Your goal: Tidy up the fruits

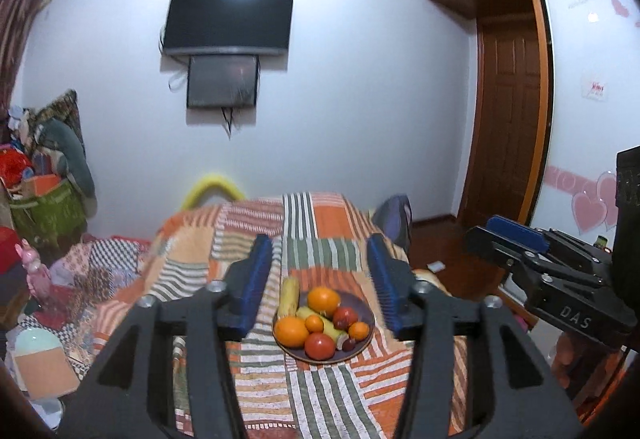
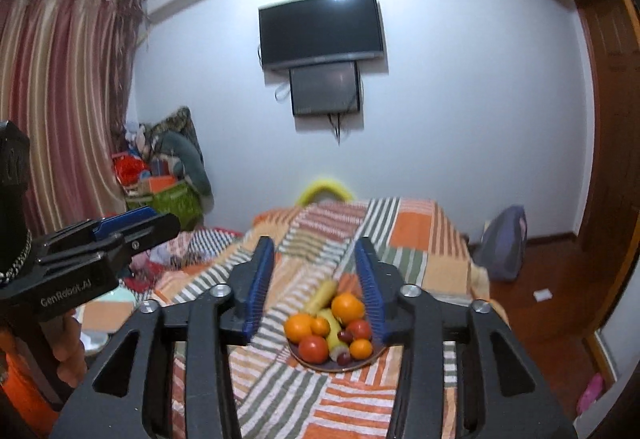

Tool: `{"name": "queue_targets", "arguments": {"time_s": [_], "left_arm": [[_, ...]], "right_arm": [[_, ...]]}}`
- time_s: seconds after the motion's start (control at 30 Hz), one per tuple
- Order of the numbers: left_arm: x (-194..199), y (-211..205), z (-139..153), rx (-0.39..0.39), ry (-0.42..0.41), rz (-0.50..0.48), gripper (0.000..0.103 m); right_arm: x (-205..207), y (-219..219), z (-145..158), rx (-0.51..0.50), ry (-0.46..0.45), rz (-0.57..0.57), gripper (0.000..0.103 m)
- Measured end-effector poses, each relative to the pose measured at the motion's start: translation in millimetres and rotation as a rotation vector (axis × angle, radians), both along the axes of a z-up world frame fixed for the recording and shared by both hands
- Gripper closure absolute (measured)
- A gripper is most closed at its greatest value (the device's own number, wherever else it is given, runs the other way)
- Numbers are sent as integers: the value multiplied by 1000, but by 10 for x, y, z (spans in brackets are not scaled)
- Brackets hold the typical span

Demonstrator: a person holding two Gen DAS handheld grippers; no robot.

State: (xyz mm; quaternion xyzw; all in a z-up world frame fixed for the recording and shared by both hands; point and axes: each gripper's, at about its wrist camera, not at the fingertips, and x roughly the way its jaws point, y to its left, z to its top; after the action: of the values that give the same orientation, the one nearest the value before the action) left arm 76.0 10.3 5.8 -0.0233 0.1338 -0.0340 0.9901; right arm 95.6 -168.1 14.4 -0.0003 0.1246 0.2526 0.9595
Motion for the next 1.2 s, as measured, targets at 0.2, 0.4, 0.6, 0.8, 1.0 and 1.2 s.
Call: {"name": "queue_targets", "arguments": {"time_s": [0.2,0.4,0.6,0.8,1.0,1.2], "left_arm": [[-311,-66,129,19,-58,22,35],[-499,-92,185,32,-96,44,16],[-613,-97,184,36,-118,68,2],[-660,-92,174,41,-118,74,0],[-670,-100,162,42,-115,71,0],[-671,-104,160,35,-109,68,0]], "right_arm": [[-200,-7,66,27,-53,-32,32],[-298,-8,67,21,-84,-71,10],[-419,-30,85,19,-111,-96,0],[-454,-13,60,20,-114,-102,0],[-467,-20,48,19,-115,-105,0],[-488,-42,39,20,-114,-111,0]]}}
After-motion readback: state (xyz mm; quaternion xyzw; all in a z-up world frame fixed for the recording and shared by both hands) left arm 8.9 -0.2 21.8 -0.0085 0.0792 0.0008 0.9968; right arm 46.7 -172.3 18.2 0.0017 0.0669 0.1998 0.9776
